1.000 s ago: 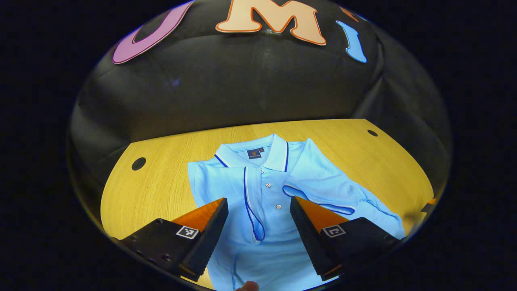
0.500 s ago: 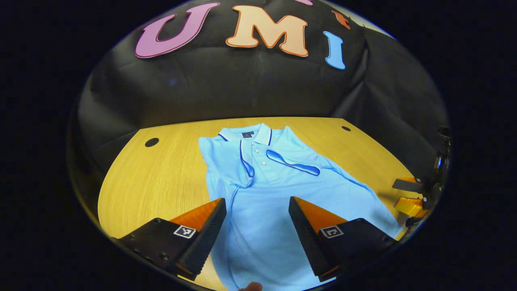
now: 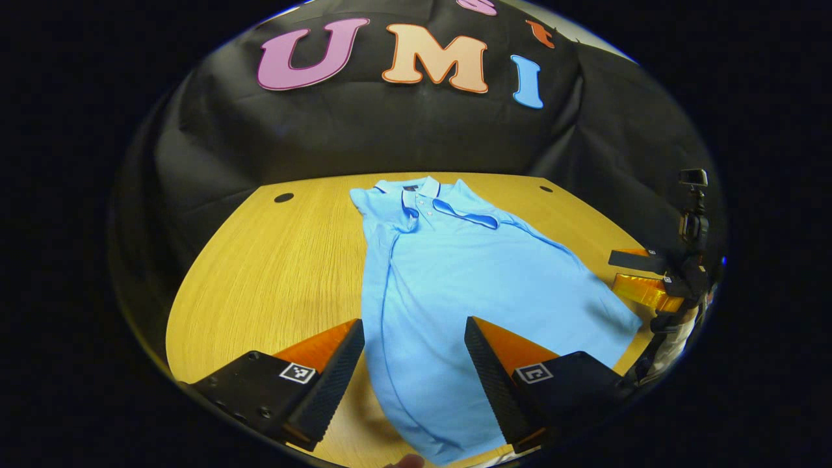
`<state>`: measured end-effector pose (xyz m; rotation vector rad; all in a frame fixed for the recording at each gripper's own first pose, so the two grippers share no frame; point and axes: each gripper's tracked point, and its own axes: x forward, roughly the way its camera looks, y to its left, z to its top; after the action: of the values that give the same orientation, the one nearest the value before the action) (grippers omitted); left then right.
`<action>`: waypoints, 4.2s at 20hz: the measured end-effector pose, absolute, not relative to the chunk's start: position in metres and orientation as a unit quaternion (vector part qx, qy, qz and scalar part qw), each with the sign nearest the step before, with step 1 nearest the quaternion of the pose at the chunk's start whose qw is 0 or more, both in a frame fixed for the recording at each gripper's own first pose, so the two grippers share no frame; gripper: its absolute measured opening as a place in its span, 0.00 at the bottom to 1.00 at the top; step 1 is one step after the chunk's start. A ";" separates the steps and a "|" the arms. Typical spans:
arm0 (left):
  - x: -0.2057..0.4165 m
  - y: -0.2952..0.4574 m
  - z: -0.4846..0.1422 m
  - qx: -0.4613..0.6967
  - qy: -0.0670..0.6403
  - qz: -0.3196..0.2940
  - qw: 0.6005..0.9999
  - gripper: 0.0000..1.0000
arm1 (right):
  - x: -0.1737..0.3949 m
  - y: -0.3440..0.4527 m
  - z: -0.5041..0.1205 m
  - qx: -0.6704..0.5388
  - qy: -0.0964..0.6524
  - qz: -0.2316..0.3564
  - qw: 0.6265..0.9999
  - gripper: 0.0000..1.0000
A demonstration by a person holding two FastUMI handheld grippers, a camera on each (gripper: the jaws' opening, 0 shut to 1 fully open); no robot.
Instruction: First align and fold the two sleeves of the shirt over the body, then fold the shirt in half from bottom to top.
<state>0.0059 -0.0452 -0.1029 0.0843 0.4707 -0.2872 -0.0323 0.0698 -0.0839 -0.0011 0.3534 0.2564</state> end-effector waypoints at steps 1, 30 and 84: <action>-0.003 -0.044 -0.109 0.043 0.235 -0.141 0.961 0.95 | -0.039 0.067 -0.088 -0.010 0.178 0.121 0.976 0.98; -0.080 -0.048 -0.172 0.051 0.220 -0.090 0.970 0.94 | -0.112 0.060 -0.141 -0.030 0.194 0.103 0.975 0.98; 0.187 -0.059 0.019 -0.007 0.076 -0.121 0.990 0.00 | 0.176 0.041 0.002 -0.118 0.140 0.023 0.983 0.02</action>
<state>0.1870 -0.0590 0.0187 -0.0143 0.1527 -0.2432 0.1761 0.0414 0.0019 -0.2369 0.2812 0.0455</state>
